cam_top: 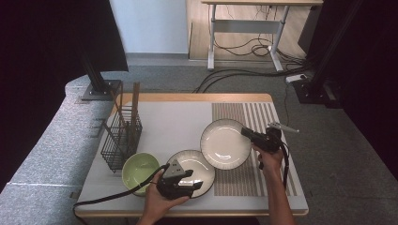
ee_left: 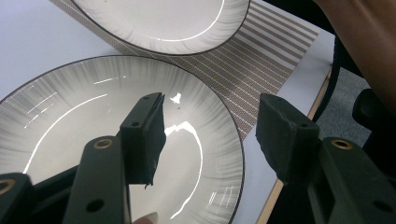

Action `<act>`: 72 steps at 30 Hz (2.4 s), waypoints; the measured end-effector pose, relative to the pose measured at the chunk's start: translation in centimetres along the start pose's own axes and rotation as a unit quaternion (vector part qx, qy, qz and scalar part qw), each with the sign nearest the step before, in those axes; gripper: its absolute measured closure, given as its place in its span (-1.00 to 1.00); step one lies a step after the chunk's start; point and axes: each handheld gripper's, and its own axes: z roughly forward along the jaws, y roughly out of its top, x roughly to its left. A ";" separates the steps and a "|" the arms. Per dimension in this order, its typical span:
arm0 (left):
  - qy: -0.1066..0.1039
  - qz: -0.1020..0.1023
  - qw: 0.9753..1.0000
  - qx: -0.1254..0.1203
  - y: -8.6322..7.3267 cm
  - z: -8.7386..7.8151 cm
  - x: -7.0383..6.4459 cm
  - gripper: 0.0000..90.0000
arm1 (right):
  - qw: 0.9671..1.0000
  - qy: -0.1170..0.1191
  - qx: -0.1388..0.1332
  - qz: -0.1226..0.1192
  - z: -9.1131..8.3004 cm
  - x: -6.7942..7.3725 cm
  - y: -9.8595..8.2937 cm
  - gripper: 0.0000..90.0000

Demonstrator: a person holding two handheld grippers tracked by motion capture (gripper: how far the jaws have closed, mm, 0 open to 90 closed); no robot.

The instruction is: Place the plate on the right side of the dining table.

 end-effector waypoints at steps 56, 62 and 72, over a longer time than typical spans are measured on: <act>0.006 0.004 1.000 0.003 -0.1 0.0 -0.1 -0.06 | 0.995 -0.086 -0.011 0.047 -1.9 -6.5 -0.5 0.85; 0.006 0.003 1.000 0.003 -0.1 0.0 -0.1 -0.06 | 0.994 -0.097 -0.008 0.048 -1.9 -6.9 -0.7 0.85; 0.004 0.003 1.000 0.004 -0.1 0.1 -0.1 -0.06 | 0.993 -0.102 -0.009 0.057 -2.3 -7.5 -0.8 0.85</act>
